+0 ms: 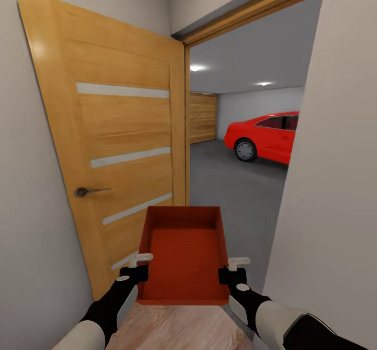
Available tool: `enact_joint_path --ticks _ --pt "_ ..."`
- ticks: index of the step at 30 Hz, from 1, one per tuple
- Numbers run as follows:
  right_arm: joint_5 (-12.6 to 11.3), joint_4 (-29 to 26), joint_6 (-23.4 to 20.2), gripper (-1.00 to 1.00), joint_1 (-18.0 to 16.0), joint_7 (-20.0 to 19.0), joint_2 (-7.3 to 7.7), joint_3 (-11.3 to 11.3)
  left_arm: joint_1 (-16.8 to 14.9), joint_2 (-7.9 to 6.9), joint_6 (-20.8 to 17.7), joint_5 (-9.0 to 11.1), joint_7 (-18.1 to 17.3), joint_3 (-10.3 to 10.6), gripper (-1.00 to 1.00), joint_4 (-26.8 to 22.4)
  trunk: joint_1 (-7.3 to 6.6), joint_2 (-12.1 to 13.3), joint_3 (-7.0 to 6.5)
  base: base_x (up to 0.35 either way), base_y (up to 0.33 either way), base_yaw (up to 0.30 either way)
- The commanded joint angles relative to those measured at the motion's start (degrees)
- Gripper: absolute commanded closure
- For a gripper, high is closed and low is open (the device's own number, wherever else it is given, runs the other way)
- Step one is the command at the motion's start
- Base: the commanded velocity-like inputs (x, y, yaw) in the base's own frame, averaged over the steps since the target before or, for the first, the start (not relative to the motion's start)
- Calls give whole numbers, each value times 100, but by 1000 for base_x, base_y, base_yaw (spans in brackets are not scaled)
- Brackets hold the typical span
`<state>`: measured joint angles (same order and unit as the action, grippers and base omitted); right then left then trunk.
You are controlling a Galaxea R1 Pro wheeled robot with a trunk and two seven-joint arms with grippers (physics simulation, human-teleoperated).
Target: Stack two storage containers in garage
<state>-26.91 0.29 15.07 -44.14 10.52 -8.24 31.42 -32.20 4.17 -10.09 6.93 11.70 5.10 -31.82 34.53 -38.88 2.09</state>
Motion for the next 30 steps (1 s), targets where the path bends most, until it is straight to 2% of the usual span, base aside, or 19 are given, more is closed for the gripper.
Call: enact_joint_path --ticks 1,21,30 --pt "-113 7 49 100 -7 29 21 -5 -5 -13 -46 -16 263 8 100 -10 4 -9 10 204 258 -49" --pt "-113 7 44 100 -7 29 16 -5 -5 -13 -46 -22 263 8 100 -15 4 -9 10 204 257 -253" --pt "-113 7 45 100 -7 29 20 -5 -5 -13 -38 -25 263 17 100 -26 4 -9 10 204 152 -220"
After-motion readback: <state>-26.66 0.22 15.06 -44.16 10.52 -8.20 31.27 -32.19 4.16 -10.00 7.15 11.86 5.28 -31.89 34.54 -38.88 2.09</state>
